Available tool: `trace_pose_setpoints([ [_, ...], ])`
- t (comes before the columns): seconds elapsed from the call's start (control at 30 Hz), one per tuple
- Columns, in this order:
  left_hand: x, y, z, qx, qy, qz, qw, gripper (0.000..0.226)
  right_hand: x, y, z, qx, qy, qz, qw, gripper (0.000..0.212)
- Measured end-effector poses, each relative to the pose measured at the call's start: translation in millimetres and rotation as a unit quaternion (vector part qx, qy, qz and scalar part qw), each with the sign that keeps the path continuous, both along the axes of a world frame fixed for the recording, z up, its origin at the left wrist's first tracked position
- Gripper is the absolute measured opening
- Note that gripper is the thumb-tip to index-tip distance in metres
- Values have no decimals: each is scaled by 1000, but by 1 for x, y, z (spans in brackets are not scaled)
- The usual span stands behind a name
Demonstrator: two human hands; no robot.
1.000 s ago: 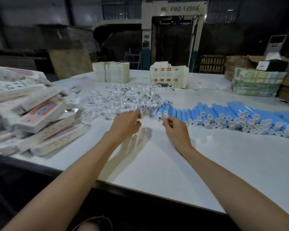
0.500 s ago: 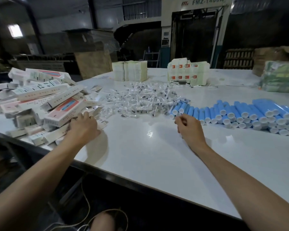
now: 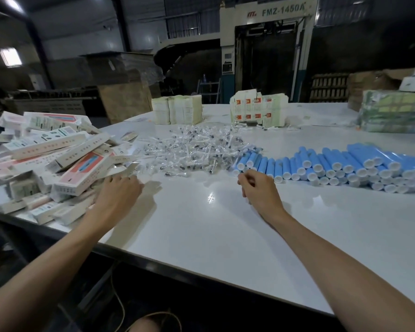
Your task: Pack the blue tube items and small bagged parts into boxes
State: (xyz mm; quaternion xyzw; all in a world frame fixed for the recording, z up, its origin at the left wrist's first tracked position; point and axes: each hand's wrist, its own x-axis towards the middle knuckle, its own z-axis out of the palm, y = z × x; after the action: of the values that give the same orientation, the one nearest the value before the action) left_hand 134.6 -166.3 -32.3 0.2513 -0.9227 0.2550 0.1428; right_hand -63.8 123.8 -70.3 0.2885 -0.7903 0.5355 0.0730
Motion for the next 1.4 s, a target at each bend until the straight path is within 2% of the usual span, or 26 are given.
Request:
trace_pose_setpoints([
  [0.1,-13,10,18,161,86,-73,980,39,-1,0,0,-2,-4,-3,1000,29],
  [0.23,-40,27,41,334,149,-163,916,38,-1,0,0,2,-7,-7,1000,29],
  [0.27,-47,32,44,395,178,-187,882,34,0,0,0,2,-8,-7,1000,28],
  [0.3,-55,38,45,473,208,-204,831,31,0,0,0,4,-8,-9,1000,28],
  [0.37,-71,49,45,624,249,-212,710,30,-1,0,1,6,-8,-14,1000,29],
  [0.43,-90,59,39,706,273,-211,619,31,-1,1,0,7,-10,-22,1000,30],
  [0.57,-127,78,18,787,303,-196,500,31,0,1,3,14,1,-65,998,28],
  [0.67,-143,95,-7,822,297,-199,444,30,-12,8,14,18,36,-152,988,25],
  [0.77,-149,102,-26,844,279,-206,409,42,-36,24,32,49,84,-246,964,18],
  [0.83,-150,101,-29,853,264,-222,392,50,-57,36,42,113,120,-282,945,12],
  [0.9,-150,99,-30,852,257,-232,393,51,-81,45,49,198,148,-309,918,15],
  [1.07,-149,101,-28,854,261,-232,385,33,-126,58,53,411,151,-362,823,33],
  [1.13,-149,102,-28,853,261,-232,387,32,-133,61,48,473,158,-360,789,30],
  [1.23,-149,104,-29,854,260,-228,390,28,-135,59,39,526,183,-358,749,24],
  [1.4,-146,108,-25,857,256,-229,384,31,-128,51,42,559,186,-358,724,30],
])
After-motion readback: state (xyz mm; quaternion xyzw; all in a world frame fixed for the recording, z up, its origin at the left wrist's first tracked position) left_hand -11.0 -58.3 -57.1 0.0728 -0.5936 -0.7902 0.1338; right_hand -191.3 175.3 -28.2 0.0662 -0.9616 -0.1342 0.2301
